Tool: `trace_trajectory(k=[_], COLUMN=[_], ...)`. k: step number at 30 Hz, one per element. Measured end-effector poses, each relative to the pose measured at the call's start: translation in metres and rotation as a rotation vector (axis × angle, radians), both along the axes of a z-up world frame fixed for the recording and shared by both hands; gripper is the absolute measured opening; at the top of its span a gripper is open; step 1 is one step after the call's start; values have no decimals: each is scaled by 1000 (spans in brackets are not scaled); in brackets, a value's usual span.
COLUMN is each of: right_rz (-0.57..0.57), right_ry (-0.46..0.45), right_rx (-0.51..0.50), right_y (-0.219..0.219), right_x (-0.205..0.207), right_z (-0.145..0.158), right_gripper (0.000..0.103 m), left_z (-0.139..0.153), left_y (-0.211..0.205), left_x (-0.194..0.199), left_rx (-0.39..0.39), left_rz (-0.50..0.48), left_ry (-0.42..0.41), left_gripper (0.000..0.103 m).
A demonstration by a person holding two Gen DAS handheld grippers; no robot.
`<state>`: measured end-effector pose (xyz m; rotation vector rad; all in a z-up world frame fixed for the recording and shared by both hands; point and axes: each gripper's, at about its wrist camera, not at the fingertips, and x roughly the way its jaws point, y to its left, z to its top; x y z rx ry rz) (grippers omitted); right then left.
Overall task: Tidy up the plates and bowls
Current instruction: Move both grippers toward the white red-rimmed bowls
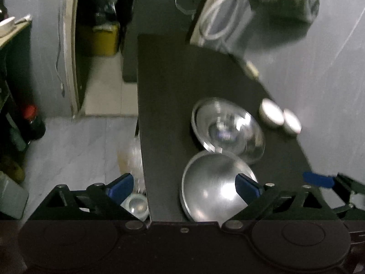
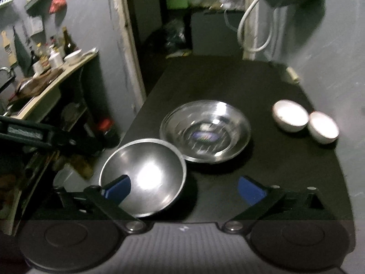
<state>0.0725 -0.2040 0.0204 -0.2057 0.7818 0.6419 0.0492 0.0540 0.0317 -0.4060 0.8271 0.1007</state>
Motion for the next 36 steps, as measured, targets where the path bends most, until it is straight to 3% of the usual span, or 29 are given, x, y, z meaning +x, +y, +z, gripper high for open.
trace_trajectory(k=[1, 6, 11, 18, 23, 26, 29, 32, 36], right_rz=[-10, -51, -117, -312, -413, -420, -467, -505, -517], right_ry=[-12, -73, -161, -274, -290, -290, -301, -307, -285], right_rx=[4, 23, 46, 85, 105, 64, 93, 87, 67], right_y=[-1, -1, 1, 2, 10, 20, 19, 22, 21], right_x=[1, 3, -2, -12, -31, -43, -46, -44, -43], right_z=[1, 10, 19, 33, 19, 6, 16, 16, 14], right_gripper=[103, 103, 103, 103, 103, 103, 103, 103, 103], left_z=[4, 22, 39, 53, 45, 40, 48, 49, 52], left_y=[3, 8, 6, 8, 21, 28, 33, 40, 39], left_x=[-2, -10, -20, -41, -63, -69, -80, -80, -65], left_rx=[0, 24, 97, 194, 222, 221, 254, 221, 199], left_rz=[10, 36, 11, -66, -129, -138, -136, -119, -128], left_ry=[-23, -138, -229, -296, -330, -334, -382, -415, -384], left_gripper=[102, 102, 102, 102, 102, 102, 102, 102, 102])
